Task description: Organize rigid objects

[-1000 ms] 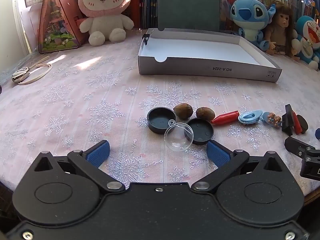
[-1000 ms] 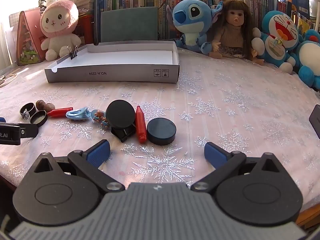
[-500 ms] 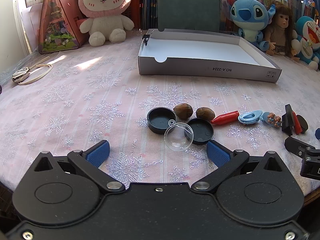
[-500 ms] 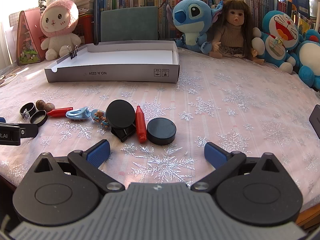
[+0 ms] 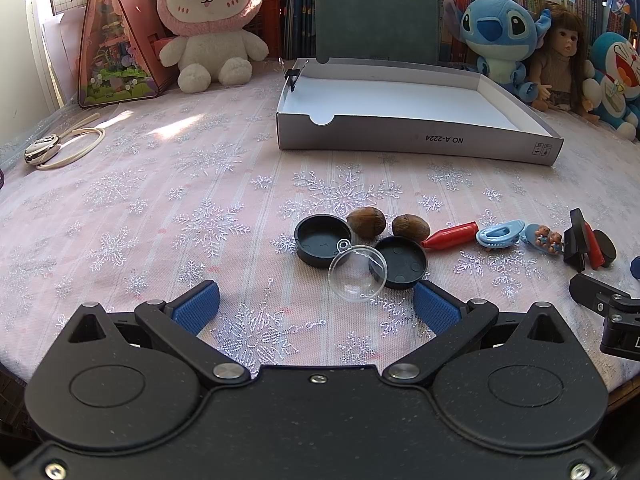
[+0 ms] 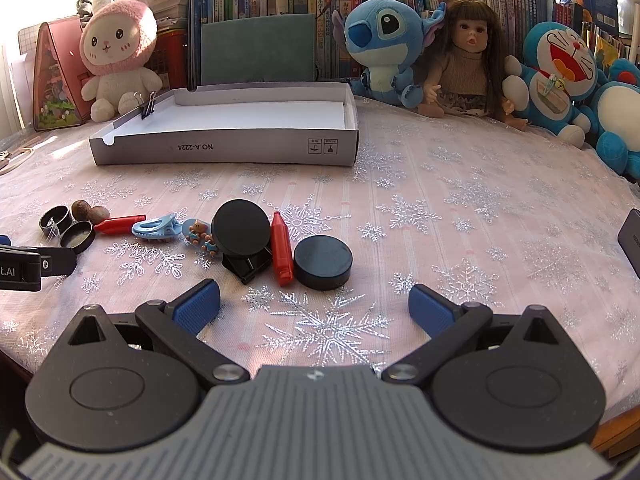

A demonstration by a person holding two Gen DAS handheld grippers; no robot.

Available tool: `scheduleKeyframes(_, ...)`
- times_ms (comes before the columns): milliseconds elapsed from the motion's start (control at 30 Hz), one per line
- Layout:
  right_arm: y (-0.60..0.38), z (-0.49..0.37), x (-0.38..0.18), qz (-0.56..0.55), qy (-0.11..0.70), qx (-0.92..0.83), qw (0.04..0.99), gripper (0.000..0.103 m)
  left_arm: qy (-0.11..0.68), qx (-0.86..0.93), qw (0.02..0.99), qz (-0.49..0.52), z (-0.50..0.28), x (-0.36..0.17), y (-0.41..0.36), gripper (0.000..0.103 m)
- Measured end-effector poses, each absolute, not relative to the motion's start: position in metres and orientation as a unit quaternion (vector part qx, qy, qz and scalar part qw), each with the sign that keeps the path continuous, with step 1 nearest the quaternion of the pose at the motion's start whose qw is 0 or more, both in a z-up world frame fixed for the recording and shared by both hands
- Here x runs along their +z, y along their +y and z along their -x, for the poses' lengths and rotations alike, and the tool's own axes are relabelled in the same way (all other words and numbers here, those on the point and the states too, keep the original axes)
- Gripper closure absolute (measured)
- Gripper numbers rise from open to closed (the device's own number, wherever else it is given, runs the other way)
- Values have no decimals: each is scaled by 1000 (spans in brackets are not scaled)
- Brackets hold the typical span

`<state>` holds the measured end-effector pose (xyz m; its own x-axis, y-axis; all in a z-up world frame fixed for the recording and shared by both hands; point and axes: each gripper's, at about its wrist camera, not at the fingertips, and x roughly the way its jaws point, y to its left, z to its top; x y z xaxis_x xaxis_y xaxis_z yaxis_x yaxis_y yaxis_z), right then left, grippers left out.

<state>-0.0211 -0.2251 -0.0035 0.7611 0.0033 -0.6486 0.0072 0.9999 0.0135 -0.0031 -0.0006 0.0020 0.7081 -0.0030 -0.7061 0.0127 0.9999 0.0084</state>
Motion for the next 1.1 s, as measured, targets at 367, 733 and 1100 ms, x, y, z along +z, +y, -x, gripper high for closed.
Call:
scheduleKeyframes(367, -224, 22, -3, -7, 345, -1, 939, 0, 381, -4, 924, -6, 3, 2, -1, 0)
scheduleKeyframes(733, -225, 23, -2, -9, 342, -2, 940, 0, 379, -5, 925, -7, 4, 3, 0, 0)
scheduleKeyframes(1100, -226, 25, -4, -9, 334, 0, 943, 0, 348, 12, 938, -2, 7, 1, 11, 0)
